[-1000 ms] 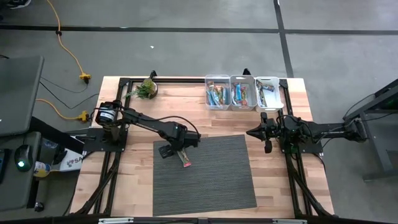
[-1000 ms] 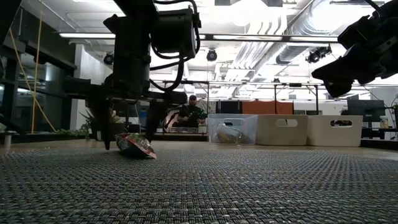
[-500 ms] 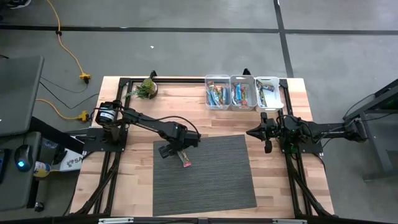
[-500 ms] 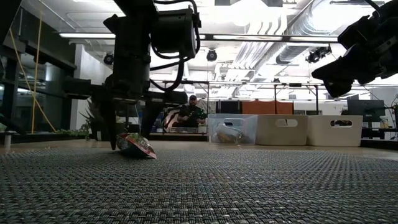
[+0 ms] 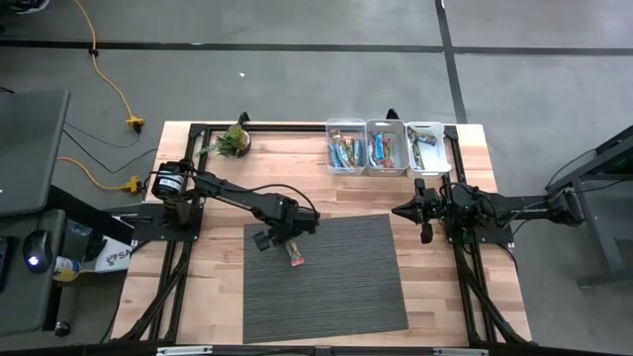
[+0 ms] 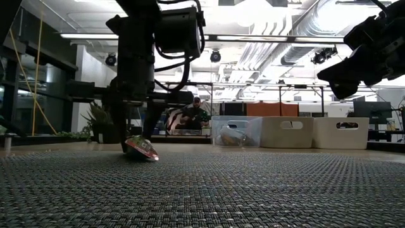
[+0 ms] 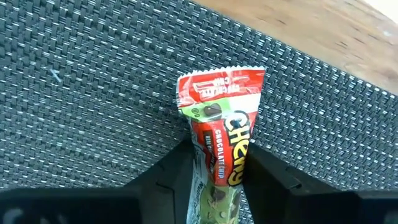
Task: Pick and place Granola Bars by type
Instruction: Put the red granola bar into the gray bin
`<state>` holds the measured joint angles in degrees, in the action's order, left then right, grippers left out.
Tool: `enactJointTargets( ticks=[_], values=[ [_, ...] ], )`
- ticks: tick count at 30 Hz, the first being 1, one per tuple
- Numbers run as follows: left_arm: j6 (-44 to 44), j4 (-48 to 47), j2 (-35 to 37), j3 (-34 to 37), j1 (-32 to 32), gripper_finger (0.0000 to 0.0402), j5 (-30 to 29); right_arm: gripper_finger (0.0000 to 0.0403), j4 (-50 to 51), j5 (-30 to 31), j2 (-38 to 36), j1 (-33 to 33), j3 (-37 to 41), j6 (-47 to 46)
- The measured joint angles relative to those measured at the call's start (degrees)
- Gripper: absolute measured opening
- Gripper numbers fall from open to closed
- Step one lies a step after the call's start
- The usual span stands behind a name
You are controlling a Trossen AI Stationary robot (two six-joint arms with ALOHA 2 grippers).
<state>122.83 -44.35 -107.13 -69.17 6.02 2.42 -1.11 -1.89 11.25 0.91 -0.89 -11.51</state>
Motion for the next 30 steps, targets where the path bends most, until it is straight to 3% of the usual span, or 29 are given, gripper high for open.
enactJointTargets(
  ticks=[12,22,26,30],
  values=[
    [-1.28,1.77,0.0,-0.02,0.0,0.0071,-1.19,0.0,-0.02,0.02,0.0,0.0,0.0,0.0],
    [-3.85,5.66,0.0,-0.04,0.29,0.0066,-3.32,0.0,-0.02,0.01,-0.01,0.0,0.0,0.0],
    [-10.35,7.75,0.74,-0.65,0.78,0.0066,-5.19,0.0,-0.02,0.0,-0.02,0.02,0.0,0.0],
    [-24.46,12.97,2.54,-0.64,1.75,0.0066,-8.55,0.0,-0.03,0.0,-0.02,0.01,-0.01,0.0]
  ],
)
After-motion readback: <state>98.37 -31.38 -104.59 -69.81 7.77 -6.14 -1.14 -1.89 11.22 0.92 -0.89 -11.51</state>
